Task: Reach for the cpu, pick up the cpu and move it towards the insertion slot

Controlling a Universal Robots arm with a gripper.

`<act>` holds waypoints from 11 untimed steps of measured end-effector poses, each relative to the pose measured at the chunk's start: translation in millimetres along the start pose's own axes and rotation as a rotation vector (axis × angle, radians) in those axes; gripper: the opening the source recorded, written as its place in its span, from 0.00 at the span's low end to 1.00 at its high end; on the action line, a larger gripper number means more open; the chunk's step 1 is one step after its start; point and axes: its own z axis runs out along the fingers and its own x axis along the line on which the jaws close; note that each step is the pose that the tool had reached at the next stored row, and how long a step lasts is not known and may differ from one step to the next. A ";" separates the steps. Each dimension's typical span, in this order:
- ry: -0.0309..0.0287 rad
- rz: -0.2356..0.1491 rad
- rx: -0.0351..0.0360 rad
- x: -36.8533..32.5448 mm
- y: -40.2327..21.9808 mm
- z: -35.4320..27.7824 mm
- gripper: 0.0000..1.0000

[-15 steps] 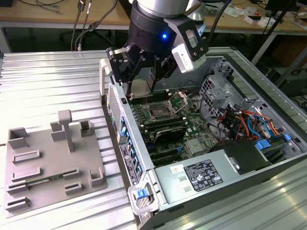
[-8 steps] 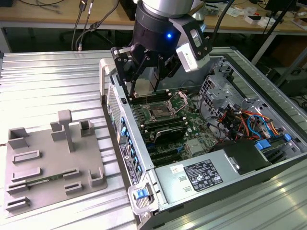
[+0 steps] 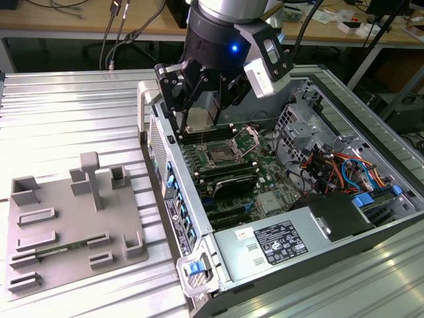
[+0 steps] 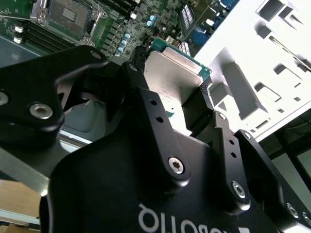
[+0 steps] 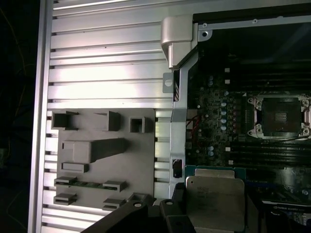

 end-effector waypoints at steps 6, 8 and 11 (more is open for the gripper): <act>0.0000 0.000 0.0000 -1.2 1.3 0.1 0.55; 0.0000 0.000 0.0000 -1.7 2.0 0.1 0.55; -0.0001 0.000 0.0000 -2.2 3.1 0.2 0.55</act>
